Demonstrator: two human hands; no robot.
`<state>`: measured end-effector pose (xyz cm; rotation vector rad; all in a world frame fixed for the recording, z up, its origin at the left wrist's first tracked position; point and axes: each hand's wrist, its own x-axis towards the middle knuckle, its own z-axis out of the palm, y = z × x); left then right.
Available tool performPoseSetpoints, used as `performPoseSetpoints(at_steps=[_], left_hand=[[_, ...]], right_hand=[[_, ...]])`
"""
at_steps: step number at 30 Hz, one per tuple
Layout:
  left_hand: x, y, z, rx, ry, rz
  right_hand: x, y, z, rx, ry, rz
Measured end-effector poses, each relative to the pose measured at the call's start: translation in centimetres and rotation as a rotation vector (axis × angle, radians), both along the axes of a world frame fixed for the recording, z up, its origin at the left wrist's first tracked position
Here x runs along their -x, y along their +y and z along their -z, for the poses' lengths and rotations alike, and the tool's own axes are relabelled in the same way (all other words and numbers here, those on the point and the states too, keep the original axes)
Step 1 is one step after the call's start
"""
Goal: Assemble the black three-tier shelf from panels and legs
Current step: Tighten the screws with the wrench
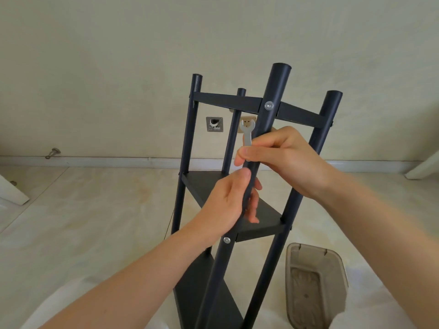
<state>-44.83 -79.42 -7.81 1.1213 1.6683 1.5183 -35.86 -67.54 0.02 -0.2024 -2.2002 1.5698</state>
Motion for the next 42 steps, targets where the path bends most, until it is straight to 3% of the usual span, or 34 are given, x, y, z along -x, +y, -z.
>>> performPoseSetpoints(at_steps=[9,18,23,28,34,42], left_hand=[[-2.1,-0.1,-0.3,-0.115,-0.055,-0.019],[-2.5,-0.6,-0.7,-0.154,-0.198,-0.050],[-1.8,-0.4,-1.0,-0.136,-0.206,-0.064],[-1.0,-0.1,-1.4,-0.125,-0.236,-0.114],[-0.7,0.1,-1.4,-0.124,-0.254,-0.104],[-0.4,0.1,-1.3,-0.112,-0.295,-0.096]], right_hand=[[-0.6,-0.7,-0.3,-0.035,0.069,-0.008],[-0.6,-0.9,-0.7,0.170,0.131,-0.137],[-0.9,-0.3,-0.7,0.135,0.107,-0.062],[-1.1,0.5,-0.1,0.058,0.104,0.162],[-0.5,1.2,0.9,0.016,-0.068,0.358],[0.8,1.3,0.7,0.014,-0.194,0.340]])
